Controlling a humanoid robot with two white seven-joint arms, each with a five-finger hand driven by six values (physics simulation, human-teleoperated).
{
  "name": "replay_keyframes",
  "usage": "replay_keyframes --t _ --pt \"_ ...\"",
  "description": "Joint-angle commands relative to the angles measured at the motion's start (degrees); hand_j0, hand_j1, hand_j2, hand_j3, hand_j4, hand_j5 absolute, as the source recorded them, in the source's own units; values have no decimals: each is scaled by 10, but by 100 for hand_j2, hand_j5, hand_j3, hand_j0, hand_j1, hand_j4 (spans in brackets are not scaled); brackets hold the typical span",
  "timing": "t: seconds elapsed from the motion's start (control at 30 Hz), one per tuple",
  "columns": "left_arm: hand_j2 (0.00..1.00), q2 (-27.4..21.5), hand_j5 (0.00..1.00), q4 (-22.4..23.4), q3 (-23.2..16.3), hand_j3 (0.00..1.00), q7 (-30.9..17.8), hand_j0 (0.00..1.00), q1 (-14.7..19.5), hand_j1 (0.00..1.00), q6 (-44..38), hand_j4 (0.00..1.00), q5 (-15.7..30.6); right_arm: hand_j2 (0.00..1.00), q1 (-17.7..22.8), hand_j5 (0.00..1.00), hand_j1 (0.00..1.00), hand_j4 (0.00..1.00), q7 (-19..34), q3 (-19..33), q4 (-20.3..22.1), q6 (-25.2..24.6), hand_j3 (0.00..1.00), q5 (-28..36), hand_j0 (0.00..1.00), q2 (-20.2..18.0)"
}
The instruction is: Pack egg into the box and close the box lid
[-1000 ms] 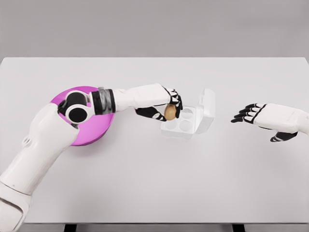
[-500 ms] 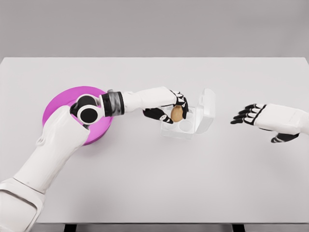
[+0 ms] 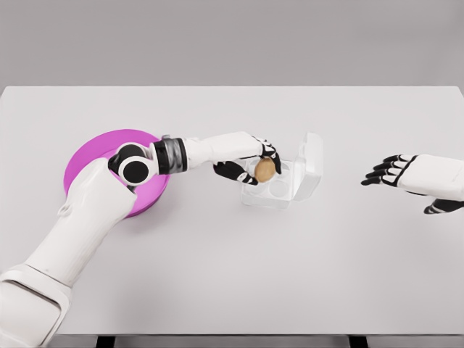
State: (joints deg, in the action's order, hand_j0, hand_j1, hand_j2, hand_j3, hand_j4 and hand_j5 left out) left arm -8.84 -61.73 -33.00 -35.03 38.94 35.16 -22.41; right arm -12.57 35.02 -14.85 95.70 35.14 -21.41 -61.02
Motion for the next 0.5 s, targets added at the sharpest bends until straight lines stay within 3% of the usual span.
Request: replay_keyframes --t 0.0,0.13,0.47 --pt "74 0 74 3 1 74 0 74 0 74 -2 74 5 100 0 100 100 100 0 1 0 -1 100 4 100 0" --pt "86 1 86 2 14 86 0 86 -1 86 -2 86 6 100 0 100 100 100 0 -1 0 -1 100 4 100 0" --pt "99 -6 99 -6 22 99 0 99 1 99 -2 99 17 100 0 100 100 100 0 -2 4 -1 100 11 100 5"
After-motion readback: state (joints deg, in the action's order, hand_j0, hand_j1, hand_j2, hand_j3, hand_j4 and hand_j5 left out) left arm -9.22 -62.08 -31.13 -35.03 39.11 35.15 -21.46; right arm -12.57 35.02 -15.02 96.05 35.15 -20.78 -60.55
